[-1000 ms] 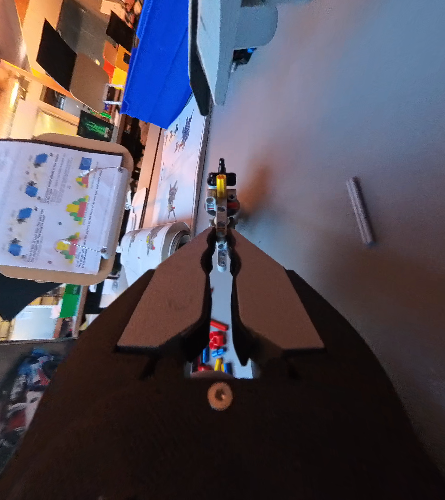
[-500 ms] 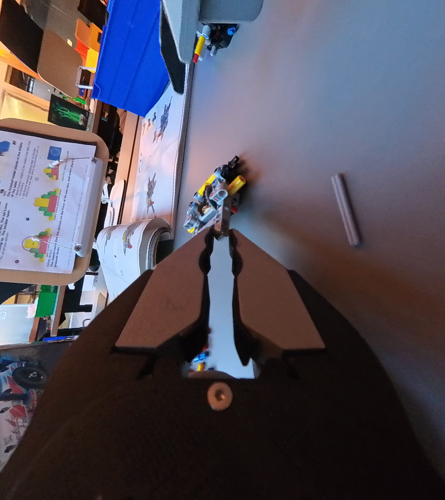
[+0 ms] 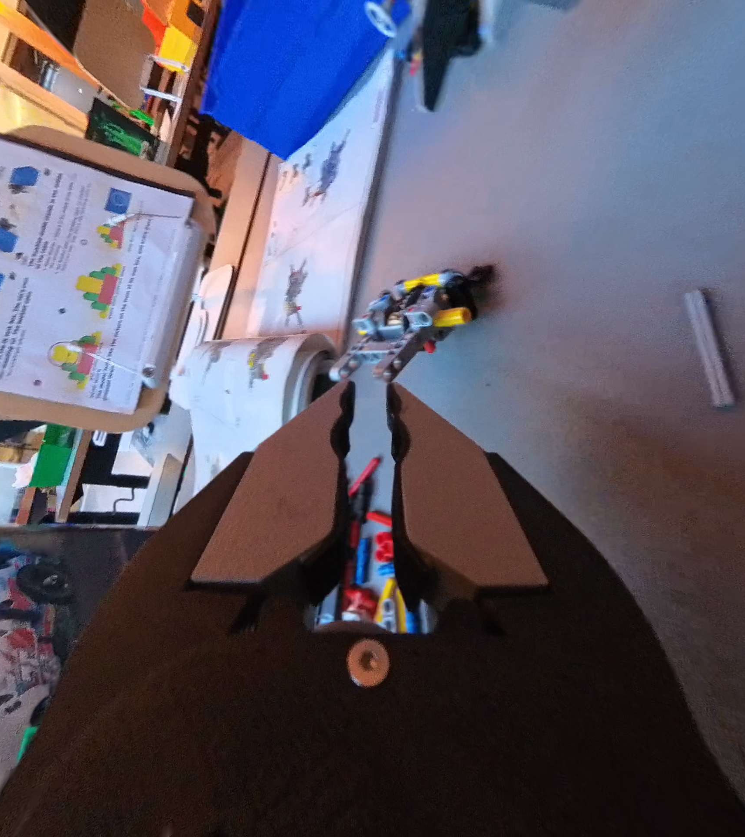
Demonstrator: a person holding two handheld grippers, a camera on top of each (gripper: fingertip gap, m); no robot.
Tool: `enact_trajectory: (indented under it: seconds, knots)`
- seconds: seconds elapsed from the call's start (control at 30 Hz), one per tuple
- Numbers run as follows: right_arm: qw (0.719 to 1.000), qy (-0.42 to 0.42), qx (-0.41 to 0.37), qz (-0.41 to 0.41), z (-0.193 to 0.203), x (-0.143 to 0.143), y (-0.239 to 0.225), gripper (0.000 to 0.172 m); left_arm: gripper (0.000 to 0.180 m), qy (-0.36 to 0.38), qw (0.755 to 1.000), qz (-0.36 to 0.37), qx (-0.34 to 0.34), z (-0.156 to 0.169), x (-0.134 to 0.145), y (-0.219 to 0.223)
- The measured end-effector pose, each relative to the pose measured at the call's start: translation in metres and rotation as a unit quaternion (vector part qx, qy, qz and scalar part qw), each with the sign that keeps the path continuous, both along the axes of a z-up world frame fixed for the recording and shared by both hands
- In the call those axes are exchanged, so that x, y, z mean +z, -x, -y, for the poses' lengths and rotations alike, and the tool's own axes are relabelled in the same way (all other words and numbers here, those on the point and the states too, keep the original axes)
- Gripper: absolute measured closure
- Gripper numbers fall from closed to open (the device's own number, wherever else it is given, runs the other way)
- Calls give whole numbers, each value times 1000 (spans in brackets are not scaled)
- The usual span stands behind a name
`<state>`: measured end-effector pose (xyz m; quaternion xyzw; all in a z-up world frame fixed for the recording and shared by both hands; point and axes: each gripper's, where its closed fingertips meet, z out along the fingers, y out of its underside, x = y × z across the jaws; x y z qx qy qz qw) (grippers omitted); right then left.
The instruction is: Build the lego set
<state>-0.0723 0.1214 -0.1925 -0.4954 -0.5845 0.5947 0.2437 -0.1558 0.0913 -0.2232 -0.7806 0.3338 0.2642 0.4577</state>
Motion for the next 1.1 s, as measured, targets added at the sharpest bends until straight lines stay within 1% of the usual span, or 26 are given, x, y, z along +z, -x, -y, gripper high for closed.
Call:
enact_trajectory:
  seconds: [0.13,0.23,0.27,0.33,0.4,0.47,0.5,0.57,0.63,0.7,0.73,0.77,0.83,0.87,0.93,0.97,1.0,1.03,1.07,1.1]
  knots:
    - [1000,-11,-2,-3,1,0,0,136,170,-21,999,35,25,9,55,33]
    - [1000,-25,-3,-5,3,-1,0,136,167,12,995,97,34,26,86,55]
    - [1000,-29,-3,-5,3,-1,0,136,167,50,990,130,22,36,87,54]
    - [999,-35,-3,-5,4,-2,0,136,166,156,968,198,-6,66,77,42]
    - [999,-36,-3,-6,4,-1,-1,137,157,242,938,247,-22,102,59,27]
    - [999,-34,-2,-9,4,-1,-1,137,160,288,915,281,-40,133,38,9]
    - [999,-32,-1,-10,4,0,-1,137,159,303,908,288,-39,147,25,2]
    - [1000,-28,-1,-12,4,1,-2,137,152,325,909,262,-2,170,-7,6]
    - [1000,-25,2,-13,4,1,-2,137,155,310,920,239,30,181,-27,15]
    - [1000,-23,4,-14,5,1,-2,137,160,304,924,226,61,187,-41,27]
    - [1000,-24,5,-13,5,1,-2,137,173,278,928,238,62,183,-37,31]
    - [1000,-24,6,-13,6,1,-2,137,180,263,934,225,84,180,-36,46]
    - [1000,-26,6,-13,6,1,-2,137,180,240,942,194,133,175,-36,78]
    - [1000,-27,6,-13,6,1,-2,137,176,231,941,206,139,172,-35,84]
    - [999,-28,5,-15,6,1,-2,137,164,217,933,261,121,162,-26,74]
    - [999,-28,4,-16,6,2,-2,137,158,210,930,288,92,158,-19,59]
    - [999,-29,3,-18,6,2,-3,137,157,207,928,303,65,156,-13,45]
    - [999,-29,2,-19,6,2,-3,137,154,214,928,301,46,158,-13,34]
    - [999,-29,1,-20,5,3,-3,137,152,232,930,283,41,164,-20,27]
    - [999,-29,2,-20,6,3,-3,137,151,250,933,253,52,170,-30,28]
